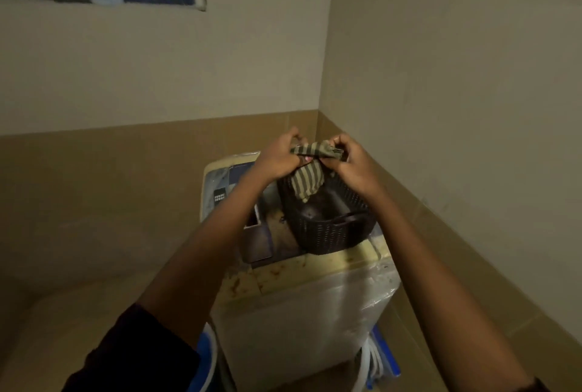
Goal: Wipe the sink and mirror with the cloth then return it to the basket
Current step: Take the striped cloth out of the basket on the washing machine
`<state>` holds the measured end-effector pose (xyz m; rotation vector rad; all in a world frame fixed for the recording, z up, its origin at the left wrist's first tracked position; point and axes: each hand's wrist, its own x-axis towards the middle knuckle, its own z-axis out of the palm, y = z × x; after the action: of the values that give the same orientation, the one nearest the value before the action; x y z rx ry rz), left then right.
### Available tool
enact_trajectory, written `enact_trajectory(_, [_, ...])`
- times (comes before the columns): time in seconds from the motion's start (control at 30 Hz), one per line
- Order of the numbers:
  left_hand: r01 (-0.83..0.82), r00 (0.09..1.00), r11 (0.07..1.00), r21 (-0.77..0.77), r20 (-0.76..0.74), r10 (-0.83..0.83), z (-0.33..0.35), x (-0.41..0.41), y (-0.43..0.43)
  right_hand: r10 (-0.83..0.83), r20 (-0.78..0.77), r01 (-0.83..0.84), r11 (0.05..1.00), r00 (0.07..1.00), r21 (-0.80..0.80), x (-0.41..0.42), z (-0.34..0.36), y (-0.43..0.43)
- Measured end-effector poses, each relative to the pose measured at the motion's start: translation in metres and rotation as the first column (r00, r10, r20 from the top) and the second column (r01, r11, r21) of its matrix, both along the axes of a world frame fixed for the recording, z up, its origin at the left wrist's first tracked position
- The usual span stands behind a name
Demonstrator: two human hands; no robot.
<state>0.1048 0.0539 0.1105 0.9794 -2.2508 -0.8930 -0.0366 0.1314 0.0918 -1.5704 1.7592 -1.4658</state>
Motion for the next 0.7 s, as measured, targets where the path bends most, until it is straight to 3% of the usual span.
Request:
enact_trajectory(0.13, [-0.034, 0.998, 0.999, -0.042, -0.06, 0.031, 0.011, 0.073, 0.023, 0.13, -0.007, -0.13, 0.991, 0.992, -0.03, 0.057, 0.005, 0.0])
enact_trajectory(0.33, [-0.353, 0.935, 0.935, -0.001, -0.024, 0.353, 0.003, 0.209, 0.086, 0.421, -0.029, -0.421, 0.907, 0.907, 0.007, 0.182, -0.002, 0.006])
enact_trajectory(0.47, [-0.62, 0.785, 0.783, -0.054, -0.037, 0.619, -0.013, 0.299, 0.147, 0.626, -0.042, -0.626, 0.78, 0.779, -0.005, 0.271, -0.005, 0.027])
enact_trajectory(0.7, [-0.871, 0.485, 0.49, 0.019, -0.122, 0.866, -0.033, 0.414, 0.279, 0.885, -0.048, -0.886, 0.464, 0.463, -0.005, 0.417, -0.005, 0.092])
